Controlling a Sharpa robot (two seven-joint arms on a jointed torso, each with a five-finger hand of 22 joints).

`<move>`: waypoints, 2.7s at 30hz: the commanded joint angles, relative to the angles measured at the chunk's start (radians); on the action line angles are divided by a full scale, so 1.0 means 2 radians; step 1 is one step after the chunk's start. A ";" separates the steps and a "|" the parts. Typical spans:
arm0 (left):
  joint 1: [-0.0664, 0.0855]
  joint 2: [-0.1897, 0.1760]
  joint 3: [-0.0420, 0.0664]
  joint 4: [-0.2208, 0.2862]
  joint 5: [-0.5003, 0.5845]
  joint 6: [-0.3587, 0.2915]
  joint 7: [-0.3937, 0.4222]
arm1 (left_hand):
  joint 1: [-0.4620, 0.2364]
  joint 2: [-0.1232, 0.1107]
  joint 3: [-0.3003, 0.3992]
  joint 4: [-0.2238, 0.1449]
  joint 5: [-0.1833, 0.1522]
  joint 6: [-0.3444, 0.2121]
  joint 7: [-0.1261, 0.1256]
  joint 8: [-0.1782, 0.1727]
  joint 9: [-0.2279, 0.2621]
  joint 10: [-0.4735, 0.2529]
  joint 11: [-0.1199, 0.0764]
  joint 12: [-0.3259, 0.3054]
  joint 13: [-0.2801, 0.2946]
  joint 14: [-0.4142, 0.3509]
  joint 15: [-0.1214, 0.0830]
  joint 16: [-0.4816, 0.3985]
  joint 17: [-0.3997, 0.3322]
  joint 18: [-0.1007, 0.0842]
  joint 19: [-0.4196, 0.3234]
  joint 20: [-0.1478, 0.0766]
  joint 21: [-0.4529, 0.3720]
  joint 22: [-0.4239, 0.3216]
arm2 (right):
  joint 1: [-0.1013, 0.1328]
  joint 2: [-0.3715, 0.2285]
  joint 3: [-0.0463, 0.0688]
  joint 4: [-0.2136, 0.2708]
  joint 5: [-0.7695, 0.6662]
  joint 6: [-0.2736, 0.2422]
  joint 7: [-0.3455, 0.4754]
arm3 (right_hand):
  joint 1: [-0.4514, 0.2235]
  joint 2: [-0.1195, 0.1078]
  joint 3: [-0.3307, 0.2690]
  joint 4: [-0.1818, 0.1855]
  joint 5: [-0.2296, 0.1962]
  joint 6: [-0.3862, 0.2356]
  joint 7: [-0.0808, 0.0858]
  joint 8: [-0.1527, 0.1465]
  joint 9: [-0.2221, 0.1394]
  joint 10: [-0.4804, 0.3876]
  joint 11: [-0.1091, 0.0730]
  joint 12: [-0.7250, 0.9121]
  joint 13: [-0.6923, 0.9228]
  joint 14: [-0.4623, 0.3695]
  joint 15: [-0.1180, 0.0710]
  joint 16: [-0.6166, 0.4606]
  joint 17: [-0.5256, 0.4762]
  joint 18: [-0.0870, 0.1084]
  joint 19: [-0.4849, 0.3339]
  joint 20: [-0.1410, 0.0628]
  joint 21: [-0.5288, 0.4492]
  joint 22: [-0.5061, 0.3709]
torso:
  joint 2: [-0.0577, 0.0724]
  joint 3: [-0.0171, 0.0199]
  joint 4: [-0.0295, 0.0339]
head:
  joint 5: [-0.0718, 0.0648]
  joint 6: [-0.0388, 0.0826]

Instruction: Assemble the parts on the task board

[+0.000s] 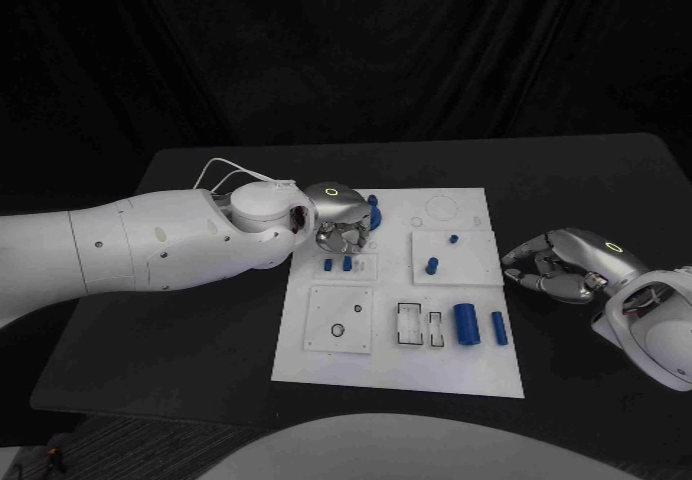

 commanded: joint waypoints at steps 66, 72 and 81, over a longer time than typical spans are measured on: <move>-0.001 0.015 0.000 -0.012 -0.002 0.018 0.009 | -0.013 -0.008 0.001 -0.005 0.030 -0.064 0.013 -0.002 0.001 -0.009 0.004 -0.038 0.091 0.051 0.002 0.001 0.132 0.003 -0.001 0.002 -0.016 0.108 | -0.002 0.003 0.000 -0.003 -0.001 0.006 -0.006 | 0.003 0.000 0.005 -0.002 0.002 0.005 0.000 0.001 0.001 0.000 -0.002 -0.004 -0.225 0.017 -0.004 -0.003 -0.005 0.003 0.013 0.002 -0.005 0.102 | 0.000 -0.0003 0.0000 | -0.002 0.000; -0.001 0.018 0.000 -0.014 -0.002 0.018 0.007 | -0.010 -0.011 0.007 -0.011 0.035 -0.069 0.015 -0.006 0.000 -0.011 0.006 -0.039 0.090 0.051 0.003 0.001 0.132 0.003 -0.002 0.003 -0.016 0.108 | -0.002 0.002 0.000 -0.003 -0.001 0.007 -0.006 | 0.003 0.000 0.005 -0.002 0.002 0.005 0.000 0.001 0.001 0.000 -0.002 -0.004 -0.225 0.017 -0.004 -0.003 -0.005 0.003 0.013 0.002 -0.005 0.102 | 0.000 0.0000 0.0000 | -0.003 0.000; -0.001 0.020 0.000 -0.015 -0.002 0.005 0.020 | -0.013 -0.016 0.013 -0.017 0.010 -0.090 0.004 -0.017 -0.005 -0.011 -0.006 -0.040 0.089 0.051 -0.002 0.001 0.132 0.003 -0.001 0.000 -0.015 0.109 | -0.002 0.002 0.000 -0.002 -0.001 0.008 -0.007 | 0.004 0.000 0.006 -0.002 0.002 0.006 0.000 0.001 0.001 0.000 -0.002 -0.004 -0.225 0.017 -0.004 -0.003 -0.005 0.003 0.013 0.002 -0.005 0.102 | 0.000 -0.0002 0.0001 | -0.002 0.000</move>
